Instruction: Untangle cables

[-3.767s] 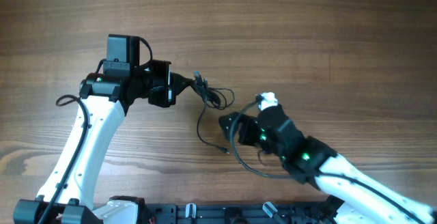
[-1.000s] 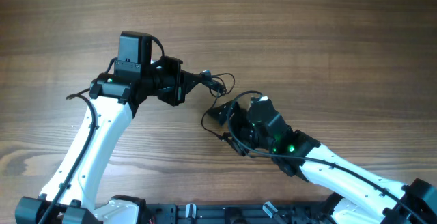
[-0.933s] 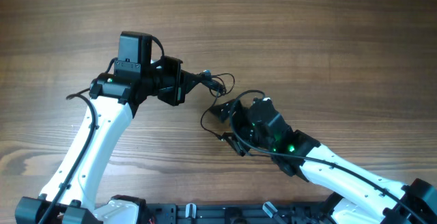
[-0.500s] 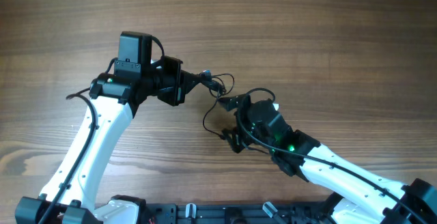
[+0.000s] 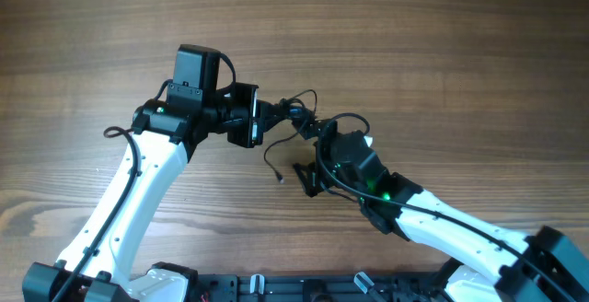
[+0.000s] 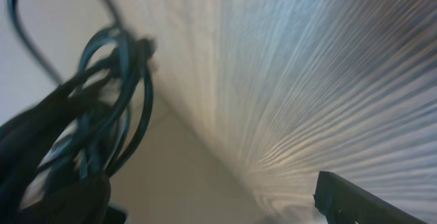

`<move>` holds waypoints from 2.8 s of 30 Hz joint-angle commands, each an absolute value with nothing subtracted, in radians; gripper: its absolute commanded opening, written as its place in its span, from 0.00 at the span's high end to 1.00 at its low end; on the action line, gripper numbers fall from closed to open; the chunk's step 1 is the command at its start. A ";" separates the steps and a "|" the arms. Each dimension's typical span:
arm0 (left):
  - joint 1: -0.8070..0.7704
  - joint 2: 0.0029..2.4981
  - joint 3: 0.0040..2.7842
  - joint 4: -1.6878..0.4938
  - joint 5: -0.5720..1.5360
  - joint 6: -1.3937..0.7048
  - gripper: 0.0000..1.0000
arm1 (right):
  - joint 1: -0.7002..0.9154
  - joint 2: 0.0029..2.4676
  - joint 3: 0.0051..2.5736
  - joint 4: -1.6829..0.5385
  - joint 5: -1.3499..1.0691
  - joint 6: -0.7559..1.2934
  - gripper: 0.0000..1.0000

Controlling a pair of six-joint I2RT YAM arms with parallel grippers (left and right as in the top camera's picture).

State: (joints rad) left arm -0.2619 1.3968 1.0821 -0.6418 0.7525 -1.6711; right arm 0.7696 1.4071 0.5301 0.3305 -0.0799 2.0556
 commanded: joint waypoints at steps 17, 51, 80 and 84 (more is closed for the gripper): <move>-0.189 1.388 1.097 -0.511 0.950 -1.849 0.96 | 0.766 1.485 0.535 0.195 -0.004 1.511 0.01; -0.163 1.388 1.097 -0.519 0.931 -1.681 0.96 | 0.468 1.440 0.535 0.295 -0.437 1.527 0.02; -0.224 1.388 1.097 -0.330 0.931 -1.820 0.96 | 0.688 1.489 0.535 0.290 -0.440 1.449 0.04; -0.224 1.388 1.097 -0.292 0.931 -1.871 0.96 | 0.688 1.489 0.535 0.196 -0.426 1.334 0.04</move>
State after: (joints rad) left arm -0.2180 1.3968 1.0821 -0.3199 0.9218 -1.8118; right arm 0.6849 1.4731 0.5320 0.2443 -0.4515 1.4597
